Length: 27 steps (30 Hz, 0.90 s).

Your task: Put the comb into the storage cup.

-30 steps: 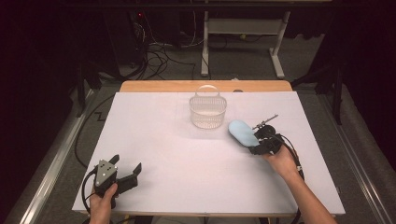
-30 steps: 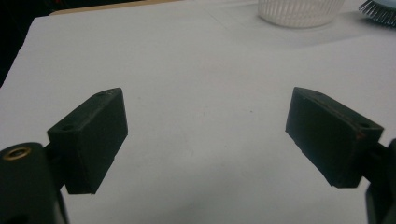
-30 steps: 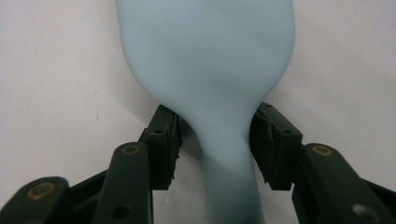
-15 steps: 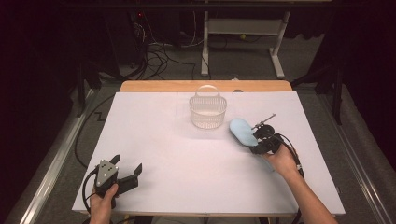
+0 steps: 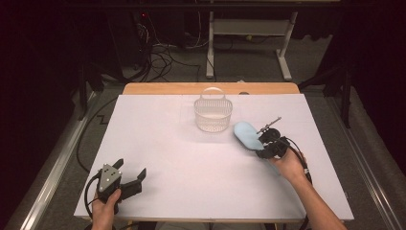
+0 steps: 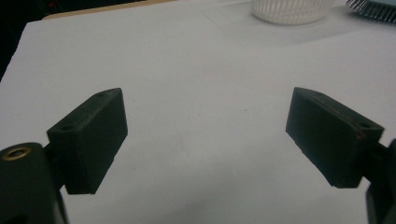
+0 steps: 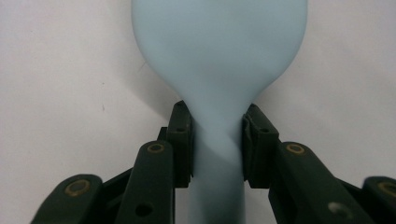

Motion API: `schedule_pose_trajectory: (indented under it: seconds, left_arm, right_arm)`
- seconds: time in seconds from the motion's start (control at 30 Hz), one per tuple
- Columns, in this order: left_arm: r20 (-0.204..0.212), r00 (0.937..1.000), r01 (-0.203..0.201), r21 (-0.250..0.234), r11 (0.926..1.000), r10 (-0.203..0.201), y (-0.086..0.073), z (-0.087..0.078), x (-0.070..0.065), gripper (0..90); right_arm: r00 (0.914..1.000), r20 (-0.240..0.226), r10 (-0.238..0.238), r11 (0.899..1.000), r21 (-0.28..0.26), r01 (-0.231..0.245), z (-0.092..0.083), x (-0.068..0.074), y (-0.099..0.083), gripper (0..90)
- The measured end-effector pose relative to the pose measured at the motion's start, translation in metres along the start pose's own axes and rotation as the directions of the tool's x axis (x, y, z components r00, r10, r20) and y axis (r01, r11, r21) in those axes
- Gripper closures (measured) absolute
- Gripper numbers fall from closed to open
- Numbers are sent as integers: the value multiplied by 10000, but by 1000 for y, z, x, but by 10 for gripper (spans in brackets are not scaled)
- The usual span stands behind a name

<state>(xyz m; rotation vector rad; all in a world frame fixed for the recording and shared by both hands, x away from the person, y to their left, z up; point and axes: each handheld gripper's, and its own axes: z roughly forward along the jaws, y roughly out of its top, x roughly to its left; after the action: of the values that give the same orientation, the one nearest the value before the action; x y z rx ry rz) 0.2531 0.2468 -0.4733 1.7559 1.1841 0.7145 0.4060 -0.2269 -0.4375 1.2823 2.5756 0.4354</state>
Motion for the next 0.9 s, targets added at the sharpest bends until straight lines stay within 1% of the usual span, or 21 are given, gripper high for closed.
schedule_pose_trajectory:
  seconds: [0.17, 0.3, 0.37, 0.57, 0.7, 0.73, 0.8, 0.9]
  left_arm:
    - [-49, 10000, 9, -4, 10000, -9, 0, 1, 0, 134]
    - [-146, 9999, -8, -124, 9999, 7, 0, -2, 2, 134]
    - [-180, 9998, 18, -156, 9999, -21, 1, -3, 3, 133]
    - [-193, 9998, 35, -143, 9999, -38, 0, -3, 4, 122]
    - [-96, 10000, -11, -72, 10000, 10, 0, -2, 2, 122]
    - [-100, 9999, 11, -96, 10000, -12, -1, -2, 2, 122]
    - [-136, 9999, 35, -107, 9999, -36, -1, -2, 2, 122]
    - [-209, 9998, 59, -109, 9999, -61, -1, -1, 2, 122]
  right_arm:
    - [10000, -52, 34, 10000, -10, -34, -1, -1, 0, 700]
    - [9999, 66, 85, 9999, -107, -84, -3, 0, -2, 701]
    - [10000, 83, -33, 9997, -232, 35, -5, -1, -4, 701]
    - [10000, 9, -33, 9981, -611, 33, -13, 0, -8, 701]
    - [9999, -103, -17, 9955, -951, 7, -20, 1, -14, 701]
    - [9999, -132, 7, 9940, -1097, -22, -23, 3, -16, 701]
    - [9999, -138, -4, 9933, -1152, -12, -24, 3, -18, 701]
    - [9997, -248, -9, 9900, -1413, -26, -27, 4, -23, 701]
